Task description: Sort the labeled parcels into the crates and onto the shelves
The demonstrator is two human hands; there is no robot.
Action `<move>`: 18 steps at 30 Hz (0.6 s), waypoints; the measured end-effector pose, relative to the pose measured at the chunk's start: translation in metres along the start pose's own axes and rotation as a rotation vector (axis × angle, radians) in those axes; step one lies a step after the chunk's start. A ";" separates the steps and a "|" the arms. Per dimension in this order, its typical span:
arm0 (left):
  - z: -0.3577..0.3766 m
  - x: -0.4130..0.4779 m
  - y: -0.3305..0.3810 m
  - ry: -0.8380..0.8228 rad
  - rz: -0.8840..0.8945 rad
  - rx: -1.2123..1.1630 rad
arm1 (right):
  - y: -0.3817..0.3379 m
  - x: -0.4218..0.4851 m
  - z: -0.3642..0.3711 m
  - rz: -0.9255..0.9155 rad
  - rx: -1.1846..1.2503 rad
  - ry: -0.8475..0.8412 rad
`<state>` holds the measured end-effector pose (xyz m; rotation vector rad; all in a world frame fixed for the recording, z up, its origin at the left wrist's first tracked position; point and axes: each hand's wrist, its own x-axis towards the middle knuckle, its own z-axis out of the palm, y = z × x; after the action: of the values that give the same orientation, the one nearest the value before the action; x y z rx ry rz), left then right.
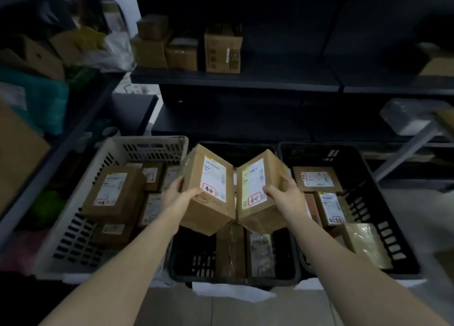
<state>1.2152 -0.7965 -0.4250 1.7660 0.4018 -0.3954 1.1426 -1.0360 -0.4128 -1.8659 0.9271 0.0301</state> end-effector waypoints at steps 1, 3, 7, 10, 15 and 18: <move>0.011 0.011 -0.003 -0.003 -0.001 0.042 | 0.000 0.009 0.004 -0.006 -0.074 0.042; 0.032 0.031 -0.011 0.014 -0.010 0.112 | -0.002 0.026 0.008 -0.016 -0.198 0.110; 0.068 0.068 -0.034 0.025 -0.053 0.171 | 0.004 0.061 0.017 -0.025 -0.355 0.145; 0.083 0.101 -0.057 0.022 -0.056 0.171 | 0.011 0.084 0.029 -0.019 -0.404 0.146; 0.103 0.147 -0.089 -0.013 -0.003 0.246 | 0.024 0.112 0.058 -0.154 -0.453 0.106; 0.110 0.146 -0.100 -0.069 0.029 0.392 | 0.039 0.122 0.074 -0.141 -0.331 0.003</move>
<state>1.2913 -0.8733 -0.6031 2.1280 0.2602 -0.5410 1.2322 -1.0560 -0.5289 -2.2344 0.8275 0.1007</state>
